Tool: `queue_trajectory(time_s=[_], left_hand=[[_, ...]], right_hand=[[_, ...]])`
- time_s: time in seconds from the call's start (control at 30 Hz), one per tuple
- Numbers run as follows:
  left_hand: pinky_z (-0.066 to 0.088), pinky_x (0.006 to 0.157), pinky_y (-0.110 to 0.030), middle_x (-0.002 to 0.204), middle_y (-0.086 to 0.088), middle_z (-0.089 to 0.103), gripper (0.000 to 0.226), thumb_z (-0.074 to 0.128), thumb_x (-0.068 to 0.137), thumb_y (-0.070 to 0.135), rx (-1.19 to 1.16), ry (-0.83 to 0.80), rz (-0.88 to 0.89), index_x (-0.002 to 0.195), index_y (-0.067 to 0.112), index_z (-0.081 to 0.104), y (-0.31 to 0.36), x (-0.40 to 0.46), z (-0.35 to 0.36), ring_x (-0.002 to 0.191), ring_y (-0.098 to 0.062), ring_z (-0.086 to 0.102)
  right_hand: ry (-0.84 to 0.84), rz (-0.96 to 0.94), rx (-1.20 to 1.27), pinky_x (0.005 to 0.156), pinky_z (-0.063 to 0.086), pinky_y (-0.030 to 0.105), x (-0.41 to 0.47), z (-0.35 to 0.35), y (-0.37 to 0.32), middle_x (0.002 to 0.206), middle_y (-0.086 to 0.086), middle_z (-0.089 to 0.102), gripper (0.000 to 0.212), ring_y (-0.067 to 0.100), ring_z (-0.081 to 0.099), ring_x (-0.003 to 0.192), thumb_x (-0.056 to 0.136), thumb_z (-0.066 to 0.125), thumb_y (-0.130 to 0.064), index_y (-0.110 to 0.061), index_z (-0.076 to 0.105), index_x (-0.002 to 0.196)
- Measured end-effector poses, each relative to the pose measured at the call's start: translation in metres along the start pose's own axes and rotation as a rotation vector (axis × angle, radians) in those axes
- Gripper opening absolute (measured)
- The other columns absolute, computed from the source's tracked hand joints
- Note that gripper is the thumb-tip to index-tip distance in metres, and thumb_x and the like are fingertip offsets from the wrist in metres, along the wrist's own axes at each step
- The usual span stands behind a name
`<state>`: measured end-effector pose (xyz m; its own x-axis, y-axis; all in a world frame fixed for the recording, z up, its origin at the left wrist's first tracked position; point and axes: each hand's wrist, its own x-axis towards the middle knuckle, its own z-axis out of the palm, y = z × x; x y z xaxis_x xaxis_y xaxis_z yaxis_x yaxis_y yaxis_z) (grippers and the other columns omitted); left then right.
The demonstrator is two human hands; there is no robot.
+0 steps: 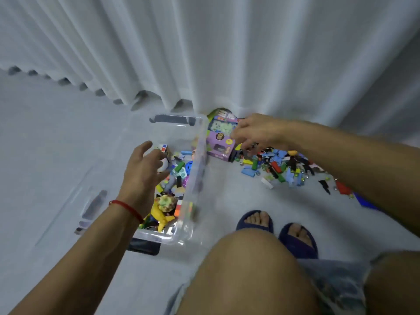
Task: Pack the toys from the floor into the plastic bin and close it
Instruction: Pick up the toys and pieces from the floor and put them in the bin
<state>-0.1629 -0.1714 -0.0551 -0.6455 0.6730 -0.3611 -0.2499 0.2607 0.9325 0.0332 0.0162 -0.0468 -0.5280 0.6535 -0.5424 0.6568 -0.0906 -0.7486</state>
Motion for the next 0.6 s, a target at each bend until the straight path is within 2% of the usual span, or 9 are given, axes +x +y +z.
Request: queue_trajectory(time_s=[0.1,0.17,0.2,0.27,0.37,0.47,0.6], left_hand=[[0.057,0.085,-0.04,0.111,-0.011,0.06,0.049,0.06,0.08,0.015,0.101,-0.193,0.06,0.129,0.011,0.056,-0.029,-0.001,0.062,0.098,-0.022,0.062],[0.057,0.087,-0.043,0.118,-0.01,0.061,0.038,0.057,0.086,0.008,0.208,-0.295,0.043,0.125,0.012,0.057,-0.061,0.005,0.106,0.101,-0.023,0.062],[0.057,0.087,-0.045,0.122,-0.011,0.06,0.037,0.057,0.087,0.007,0.292,-0.326,0.032,0.123,0.015,0.058,-0.081,0.01,0.126,0.102,-0.022,0.061],[0.057,0.088,-0.048,0.125,-0.009,0.059,0.038,0.06,0.085,0.011,0.494,-0.399,0.041,0.122,0.021,0.058,-0.122,0.023,0.16,0.102,-0.021,0.062],[0.053,0.092,-0.043,0.129,-0.009,0.058,0.046,0.066,0.084,0.014,0.853,-0.482,0.13,0.129,0.022,0.056,-0.177,0.042,0.197,0.109,-0.026,0.06],[0.045,0.093,-0.039,0.127,-0.012,0.057,0.053,0.072,0.08,0.017,1.076,-0.592,0.311,0.131,0.019,0.055,-0.221,0.06,0.224,0.113,-0.032,0.054],[0.049,0.086,-0.047,0.118,-0.02,0.055,0.054,0.075,0.072,0.012,1.247,-0.649,0.542,0.124,0.011,0.06,-0.266,0.086,0.253,0.11,-0.041,0.048]], right_hand=[[0.196,0.167,-0.105,0.067,0.056,0.039,-0.01,-0.052,0.091,0.085,0.019,0.062,0.02,0.023,0.06,0.071,0.094,0.059,-0.02,0.0,0.065,0.091],[0.315,0.305,-0.169,0.064,0.057,0.041,-0.02,-0.078,0.159,0.081,0.018,0.062,0.018,0.026,0.058,0.067,0.092,0.057,-0.019,-0.004,0.064,0.085],[0.351,0.373,-0.188,0.064,0.058,0.043,-0.025,-0.087,0.192,0.082,0.02,0.063,0.02,0.029,0.06,0.068,0.092,0.057,-0.018,0.0,0.065,0.087],[0.352,0.508,-0.255,0.064,0.059,0.044,-0.034,-0.096,0.254,0.092,0.023,0.067,0.021,0.032,0.064,0.07,0.093,0.058,-0.017,0.002,0.066,0.095],[0.351,0.606,-0.301,0.072,0.058,0.04,-0.039,-0.091,0.33,0.108,0.017,0.063,0.025,0.033,0.066,0.085,0.092,0.063,-0.022,-0.008,0.062,0.113],[0.472,0.509,-0.365,0.091,0.05,0.042,-0.023,-0.079,0.385,0.124,0.016,0.059,0.046,0.033,0.058,0.112,0.09,0.068,-0.025,-0.008,0.055,0.13],[0.629,0.384,-0.471,0.093,0.05,0.046,0.014,-0.059,0.415,0.141,0.015,0.044,0.061,0.034,0.048,0.127,0.092,0.066,-0.034,-0.012,0.04,0.143]])
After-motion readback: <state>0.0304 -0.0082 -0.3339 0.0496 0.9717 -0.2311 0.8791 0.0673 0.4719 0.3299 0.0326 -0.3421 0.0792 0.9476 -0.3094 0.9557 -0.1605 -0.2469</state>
